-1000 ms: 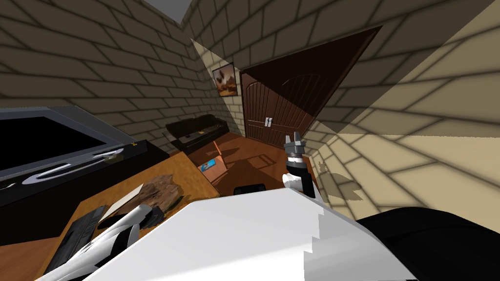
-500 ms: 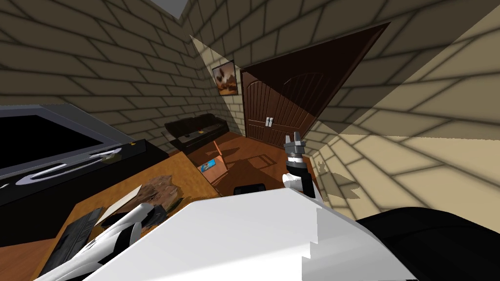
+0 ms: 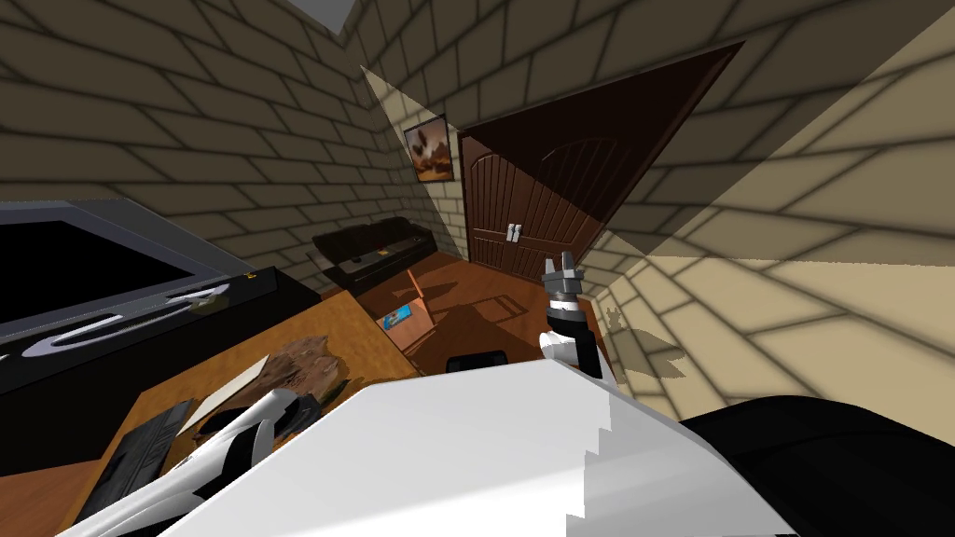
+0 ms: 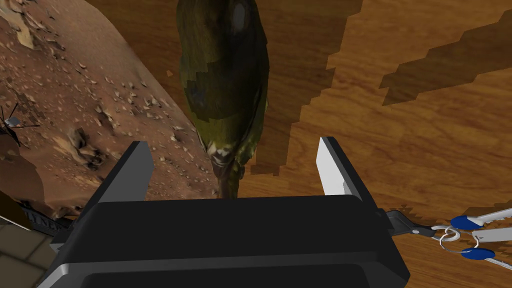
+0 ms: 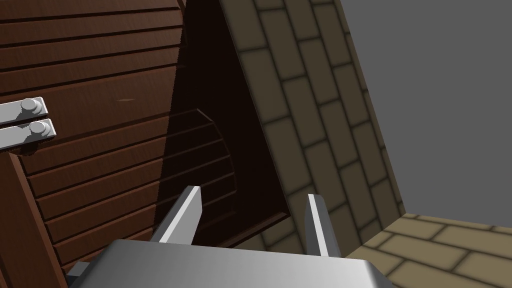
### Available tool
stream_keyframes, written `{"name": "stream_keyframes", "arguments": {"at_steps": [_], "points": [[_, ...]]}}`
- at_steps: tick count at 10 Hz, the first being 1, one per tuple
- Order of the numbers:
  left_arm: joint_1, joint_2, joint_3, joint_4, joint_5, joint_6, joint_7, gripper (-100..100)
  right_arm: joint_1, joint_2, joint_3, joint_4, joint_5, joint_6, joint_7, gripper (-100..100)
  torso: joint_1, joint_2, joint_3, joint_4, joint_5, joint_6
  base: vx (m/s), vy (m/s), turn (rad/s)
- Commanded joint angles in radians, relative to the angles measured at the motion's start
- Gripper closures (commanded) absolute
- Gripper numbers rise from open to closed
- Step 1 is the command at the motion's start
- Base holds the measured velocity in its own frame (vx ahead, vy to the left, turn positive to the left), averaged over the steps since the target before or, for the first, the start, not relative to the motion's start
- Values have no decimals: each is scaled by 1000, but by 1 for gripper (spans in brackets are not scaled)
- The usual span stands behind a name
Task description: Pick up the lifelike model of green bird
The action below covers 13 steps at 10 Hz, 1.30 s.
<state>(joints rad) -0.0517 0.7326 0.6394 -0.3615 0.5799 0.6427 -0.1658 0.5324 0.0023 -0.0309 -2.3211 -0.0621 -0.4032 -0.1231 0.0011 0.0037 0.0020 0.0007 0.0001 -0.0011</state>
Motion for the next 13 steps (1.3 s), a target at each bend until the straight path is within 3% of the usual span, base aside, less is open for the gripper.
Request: {"name": "stream_keyframes", "arguments": {"at_steps": [1,2,8,10,13], "points": [[-7,-6,-17,6,-16,-8,50,-100,0,0,0,0,0,0,0,0,0,0,0,0,0,0,-83,36,-159],[-7,-6,-17,6,-16,-8,50,-100,0,0,0,0,0,0,0,0,1,3,2,1,0,0,-44,23,-109],[-28,-30,-74,19,-72,-32,211,-100,0,0,0,0,0,0,0,0,1,2,1,0,0,-1,-64,24,-125],[-28,-30,-74,19,-72,-32,212,-100,0,0,0,0,0,0,0,0,1,2,2,1,0,-1,-37,10,-48],[-40,-44,-108,27,-105,-46,308,-100,0,0,0,0,0,0,0,0,2,4,2,1,0,0,-87,30,-141]]}}
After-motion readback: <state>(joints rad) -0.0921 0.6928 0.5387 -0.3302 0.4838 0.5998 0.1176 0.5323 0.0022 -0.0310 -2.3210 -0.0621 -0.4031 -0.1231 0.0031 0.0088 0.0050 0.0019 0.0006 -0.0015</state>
